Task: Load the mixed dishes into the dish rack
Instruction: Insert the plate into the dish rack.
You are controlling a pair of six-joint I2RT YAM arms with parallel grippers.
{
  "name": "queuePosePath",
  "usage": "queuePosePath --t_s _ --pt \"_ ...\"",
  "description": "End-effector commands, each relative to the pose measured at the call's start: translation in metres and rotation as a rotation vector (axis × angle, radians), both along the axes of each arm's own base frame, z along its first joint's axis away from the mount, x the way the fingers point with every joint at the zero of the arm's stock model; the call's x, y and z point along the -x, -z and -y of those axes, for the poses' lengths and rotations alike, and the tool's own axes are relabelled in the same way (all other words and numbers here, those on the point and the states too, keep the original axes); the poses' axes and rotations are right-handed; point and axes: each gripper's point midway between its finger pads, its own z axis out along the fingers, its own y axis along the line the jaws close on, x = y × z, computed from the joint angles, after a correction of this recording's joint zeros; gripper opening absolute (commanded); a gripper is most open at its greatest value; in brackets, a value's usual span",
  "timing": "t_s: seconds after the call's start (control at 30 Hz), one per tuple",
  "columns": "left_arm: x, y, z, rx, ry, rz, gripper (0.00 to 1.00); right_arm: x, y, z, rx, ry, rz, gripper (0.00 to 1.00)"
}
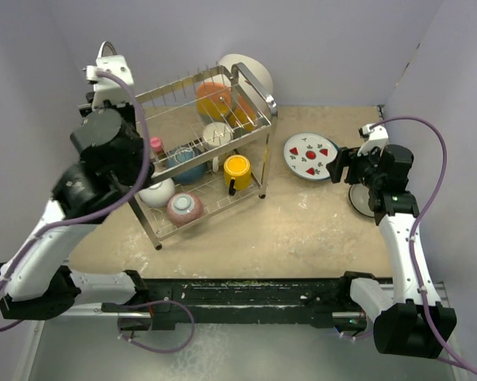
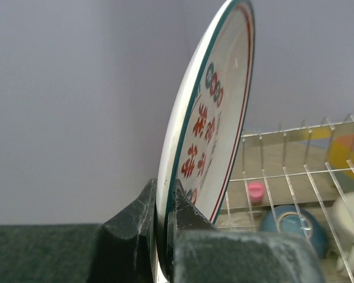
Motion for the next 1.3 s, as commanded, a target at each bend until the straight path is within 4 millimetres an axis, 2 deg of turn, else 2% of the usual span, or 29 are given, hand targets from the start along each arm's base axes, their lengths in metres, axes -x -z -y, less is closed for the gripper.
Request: queuePosePath --t_s 0.0,0.1,0.2,0.33,0.5,0.93,1.27 --pt "0.025 -0.019 -0.034 0.116 -0.153 0.054 0.0 -0.003 -0.013 0.002 -0.004 0.018 0.055 0.77" --pt "0.02 -0.012 -0.027 0.092 -0.156 0.037 0.0 -0.003 -0.012 0.002 -0.006 0.016 0.054 0.77" --pt "0.017 -0.015 -0.02 0.112 -0.145 0.05 0.0 -0.002 -0.013 0.002 -0.004 0.017 0.057 0.77" --pt "0.01 -0.018 0.002 0.115 -0.099 0.047 0.0 -0.002 -0.014 0.003 0.0 0.024 0.06 0.77" --pt "0.006 -0.009 0.023 0.125 -0.052 0.049 0.0 -0.002 -0.014 0.004 0.003 0.029 0.063 0.77" --pt "0.016 0.015 0.005 0.12 -0.06 0.049 0.0 -0.001 -0.014 0.002 -0.001 0.018 0.064 0.77" --pt "0.003 0.034 0.008 0.036 -0.119 0.002 0.0 -0.001 -0.013 0.003 0.0 0.02 0.064 0.77"
